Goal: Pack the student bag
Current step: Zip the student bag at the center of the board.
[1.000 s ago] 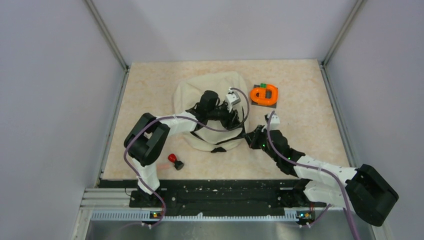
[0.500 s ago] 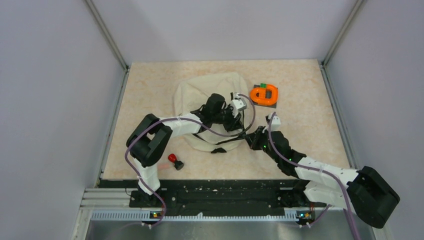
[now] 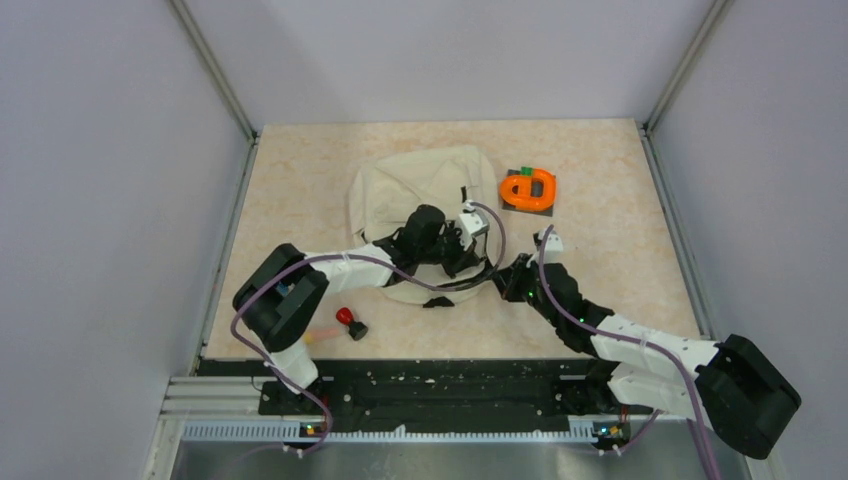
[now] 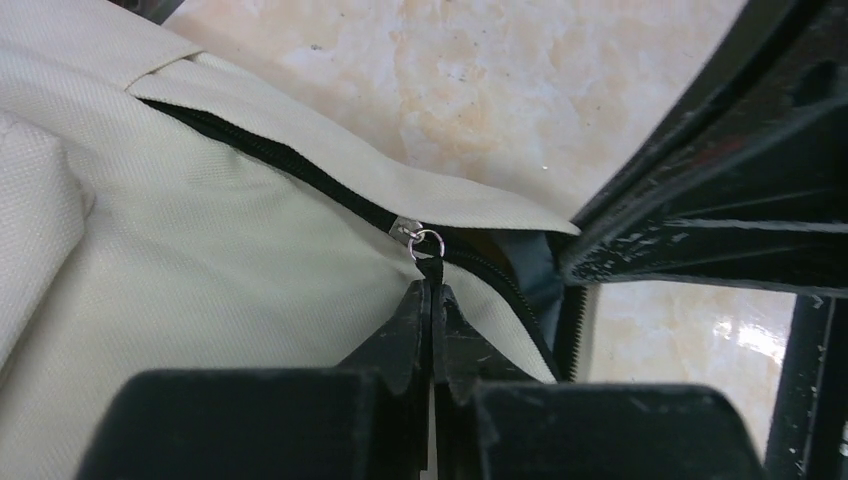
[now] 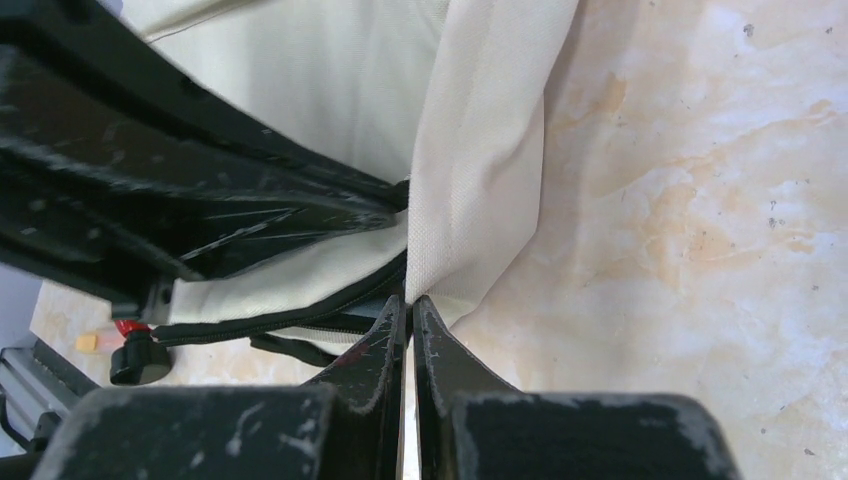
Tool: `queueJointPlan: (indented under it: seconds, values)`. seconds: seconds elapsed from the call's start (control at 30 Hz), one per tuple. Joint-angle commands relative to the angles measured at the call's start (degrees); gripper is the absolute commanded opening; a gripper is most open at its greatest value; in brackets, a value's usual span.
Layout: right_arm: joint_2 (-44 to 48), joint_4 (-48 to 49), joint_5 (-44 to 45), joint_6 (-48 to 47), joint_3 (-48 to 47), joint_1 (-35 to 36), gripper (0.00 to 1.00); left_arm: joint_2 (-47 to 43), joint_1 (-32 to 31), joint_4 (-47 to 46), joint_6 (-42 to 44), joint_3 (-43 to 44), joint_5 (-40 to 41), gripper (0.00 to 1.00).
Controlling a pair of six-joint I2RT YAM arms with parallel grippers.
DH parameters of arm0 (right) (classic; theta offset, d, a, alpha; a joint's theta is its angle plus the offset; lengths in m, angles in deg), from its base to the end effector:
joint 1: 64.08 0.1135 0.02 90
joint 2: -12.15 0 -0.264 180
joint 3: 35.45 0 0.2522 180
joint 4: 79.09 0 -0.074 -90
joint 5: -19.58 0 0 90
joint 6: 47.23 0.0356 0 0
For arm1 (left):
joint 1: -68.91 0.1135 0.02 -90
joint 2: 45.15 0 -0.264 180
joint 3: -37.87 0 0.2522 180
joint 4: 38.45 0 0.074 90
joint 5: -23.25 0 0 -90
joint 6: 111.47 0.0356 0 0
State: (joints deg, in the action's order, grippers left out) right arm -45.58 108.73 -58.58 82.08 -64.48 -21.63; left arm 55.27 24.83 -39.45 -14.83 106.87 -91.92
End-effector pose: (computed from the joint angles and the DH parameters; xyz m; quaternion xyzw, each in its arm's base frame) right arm 0.1539 0.1309 0.1768 0.0360 0.8204 0.3051 0.4822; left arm 0.2585 -0.2714 0.1879 0.4606 0.7190 -0.3347 0.3985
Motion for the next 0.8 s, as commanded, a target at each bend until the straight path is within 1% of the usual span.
queueJointPlan:
  seconds: [0.0,0.3,0.37,0.4,0.43,0.5,0.53,0.6,0.67,0.77]
  values:
    - [0.88,-0.83,3.16,0.80,-1.11,-0.97,0.00,-6.80,-1.46,-2.09,-3.18,-4.12,1.39,0.00]
    - [0.39,-0.98,3.47,0.87,-1.66,-1.03,0.00,-12.24,-2.69,-1.34,-6.40,-8.41,0.03,0.00]
    - [0.28,-1.18,2.73,-0.32,-2.40,-1.06,0.00,-12.51,-2.68,-1.33,-8.39,-8.71,-0.19,0.00]
    - [0.44,-2.21,2.53,-0.82,-3.19,-1.06,0.03,-12.42,-2.71,-1.25,-8.85,-8.72,-0.27,0.00]
    - [0.63,-3.42,2.50,-1.12,-4.11,-1.06,0.12,-12.28,-2.71,-1.20,-9.37,-8.53,-0.12,0.00]
    - [1.50,-5.59,1.83,-1.95,-5.95,-1.19,0.34,-11.94,-2.76,-0.95,-10.36,-8.13,0.50,0.00]
    - [2.05,-6.64,1.72,-2.27,-6.83,-1.35,0.44,-11.84,-2.77,-1.01,-10.98,-8.10,0.88,0.00]
    - [3.08,-9.32,2.25,-2.27,-9.05,-2.01,0.59,-11.83,-2.77,-1.34,-12.06,-8.07,1.82,0.00]
    - [3.20,-10.97,2.42,-2.22,-10.70,-3.33,0.69,-11.83,-2.77,-1.82,-12.94,-8.12,2.51,0.00]
    - [-0.32,-12.00,1.99,-3.90,-14.08,-4.67,0.74,-11.37,-2.82,-2.73,-13.89,-8.09,2.61,0.00]
